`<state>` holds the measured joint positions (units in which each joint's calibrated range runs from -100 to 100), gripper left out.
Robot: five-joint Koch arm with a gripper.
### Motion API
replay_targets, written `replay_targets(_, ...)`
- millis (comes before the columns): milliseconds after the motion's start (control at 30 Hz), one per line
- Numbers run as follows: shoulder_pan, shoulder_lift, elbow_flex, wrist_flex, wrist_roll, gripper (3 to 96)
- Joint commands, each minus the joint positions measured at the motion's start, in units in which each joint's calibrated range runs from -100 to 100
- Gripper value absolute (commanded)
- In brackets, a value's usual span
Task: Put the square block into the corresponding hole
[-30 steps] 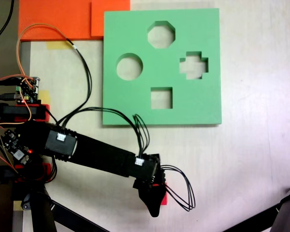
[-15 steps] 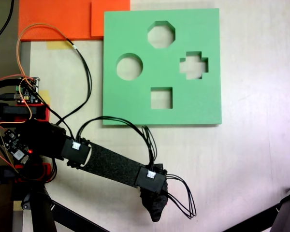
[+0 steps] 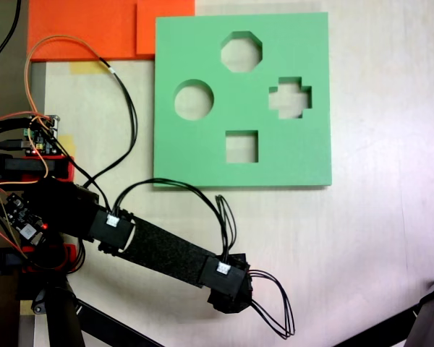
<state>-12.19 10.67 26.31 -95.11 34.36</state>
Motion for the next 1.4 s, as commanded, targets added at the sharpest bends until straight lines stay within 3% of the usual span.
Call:
replay_targets(33,0.1,-0.06,-0.29,-2.1,-0.34,29.9)
replay_targets(100,0.2,-0.75,-0.19,-3.35,-0.2,24.5)
replay_targets(333,2.0,-10.95,0.01,-4.89,4.79,24.0)
replay_targets(667,11.87,-30.5,5.29,-4.89,17.78,24.0)
replay_targets(967,22.03,-25.34,9.68,-4.89,26.81,24.0)
replay_targets(1400,25.05,-13.04,13.27,-4.89,30.87,24.0)
